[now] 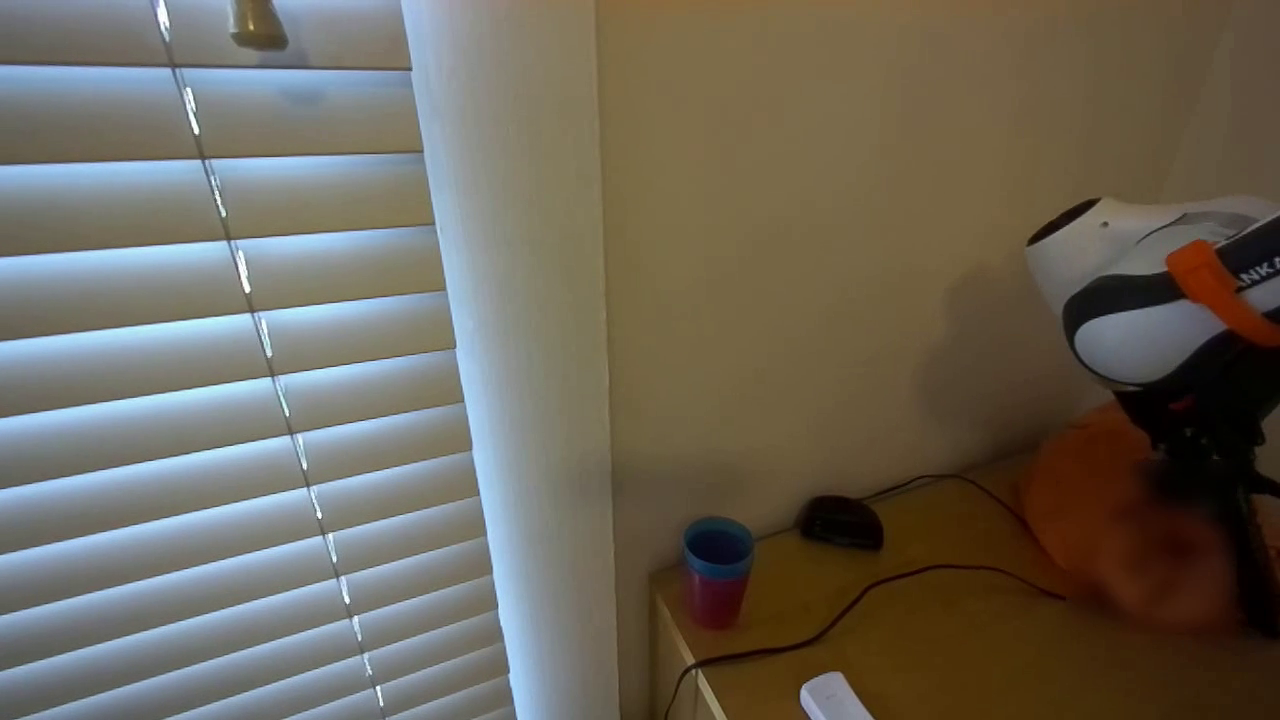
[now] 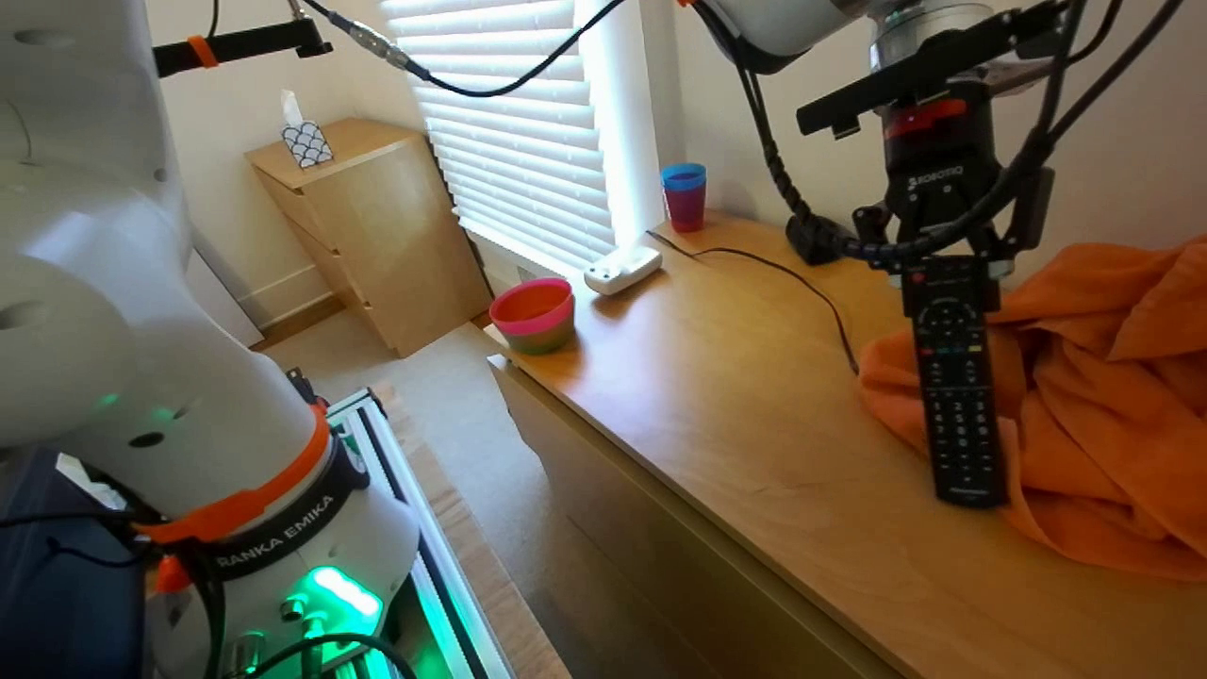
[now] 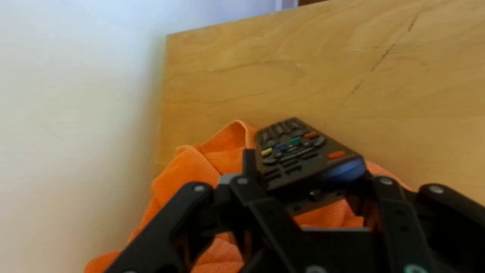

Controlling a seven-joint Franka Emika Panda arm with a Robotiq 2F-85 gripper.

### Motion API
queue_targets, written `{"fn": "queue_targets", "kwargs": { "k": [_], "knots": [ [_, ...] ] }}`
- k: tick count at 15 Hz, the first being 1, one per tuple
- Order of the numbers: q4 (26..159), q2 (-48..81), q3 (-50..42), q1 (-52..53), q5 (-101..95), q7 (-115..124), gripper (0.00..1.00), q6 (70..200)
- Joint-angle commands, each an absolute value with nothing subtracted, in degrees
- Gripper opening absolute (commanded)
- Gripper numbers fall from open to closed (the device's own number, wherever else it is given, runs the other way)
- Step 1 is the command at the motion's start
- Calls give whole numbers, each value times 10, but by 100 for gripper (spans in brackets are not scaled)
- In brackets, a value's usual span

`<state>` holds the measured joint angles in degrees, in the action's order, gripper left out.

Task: Pick up the remote controller from the countertop and move it to the right of the countertop close to the orange towel

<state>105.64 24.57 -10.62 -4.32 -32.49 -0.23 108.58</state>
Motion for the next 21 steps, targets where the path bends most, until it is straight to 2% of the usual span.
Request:
{"fn": "queue_targets", "kwargs": {
  "k": [1,3,4,5,7,8,12,18,21],
  "knots": [
    [965,315,-107,-29,-393,-28,31,1009],
    [939,345,-97,-32,-407,-40,31,999],
    [927,359,-92,-34,-405,-39,81,1004],
    [921,368,-89,-37,-402,-37,82,1013],
    [908,380,-81,-43,-386,-40,97,1027],
    [905,382,-76,-47,-375,-40,100,1037],
    [936,336,-50,-52,-286,-28,100,1049],
    [1100,202,-6,-32,-103,23,100,1094],
    [1167,152,16,-36,-55,-72,100,1134]
  ]
}}
